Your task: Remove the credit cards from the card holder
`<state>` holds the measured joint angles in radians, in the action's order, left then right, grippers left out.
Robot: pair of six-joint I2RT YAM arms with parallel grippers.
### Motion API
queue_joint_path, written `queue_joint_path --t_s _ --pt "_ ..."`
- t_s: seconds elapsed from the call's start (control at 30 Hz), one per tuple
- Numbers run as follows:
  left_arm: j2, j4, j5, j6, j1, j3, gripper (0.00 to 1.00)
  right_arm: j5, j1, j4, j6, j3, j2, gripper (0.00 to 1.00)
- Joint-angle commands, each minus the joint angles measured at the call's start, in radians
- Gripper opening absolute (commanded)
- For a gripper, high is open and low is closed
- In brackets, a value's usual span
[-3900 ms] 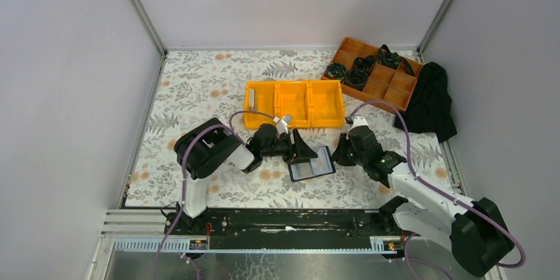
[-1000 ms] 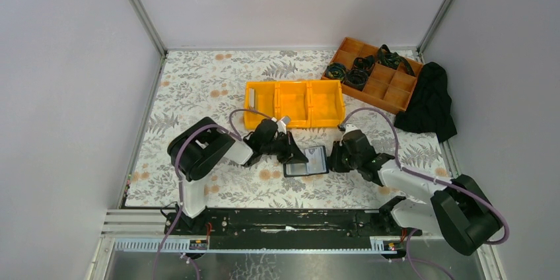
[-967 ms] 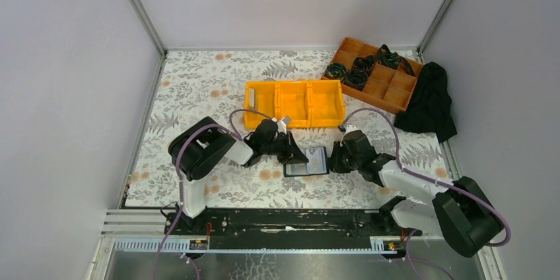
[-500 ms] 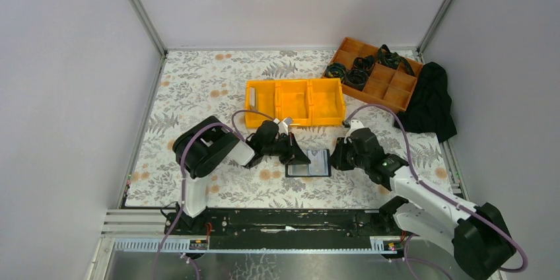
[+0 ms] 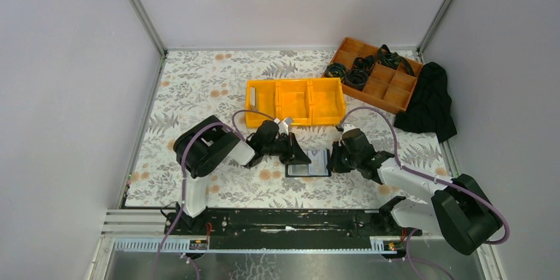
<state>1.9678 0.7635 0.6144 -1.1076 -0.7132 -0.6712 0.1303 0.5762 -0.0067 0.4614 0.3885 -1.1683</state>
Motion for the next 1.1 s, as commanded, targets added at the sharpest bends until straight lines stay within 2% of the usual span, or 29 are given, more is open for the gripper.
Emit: queue_joint_path --t_s 0.0,0.07,0.27,0.47,0.67,1.07 --pt "0.048 -0.016 0.008 0.021 -0.003 -0.012 0.26 0.008 0.008 0.069 -0.003 -0.017 -0.04 0.05" --pt "0.051 -0.002 0.012 0.014 -0.003 -0.008 0.33 0.02 0.008 0.094 0.002 -0.025 -0.068 0.03" --pt "0.048 0.013 0.014 0.006 -0.001 -0.001 0.33 0.028 0.008 0.093 -0.001 -0.004 -0.107 0.0" --pt "0.056 -0.002 0.011 0.014 0.001 -0.008 0.24 -0.015 0.008 -0.034 -0.012 0.033 0.036 0.0" --pt "0.069 0.009 0.02 0.006 0.001 -0.006 0.26 0.006 0.007 -0.112 -0.017 0.087 0.149 0.02" --pt "0.055 -0.023 0.017 0.02 0.001 -0.015 0.28 0.029 0.008 -0.033 -0.013 0.06 0.057 0.02"
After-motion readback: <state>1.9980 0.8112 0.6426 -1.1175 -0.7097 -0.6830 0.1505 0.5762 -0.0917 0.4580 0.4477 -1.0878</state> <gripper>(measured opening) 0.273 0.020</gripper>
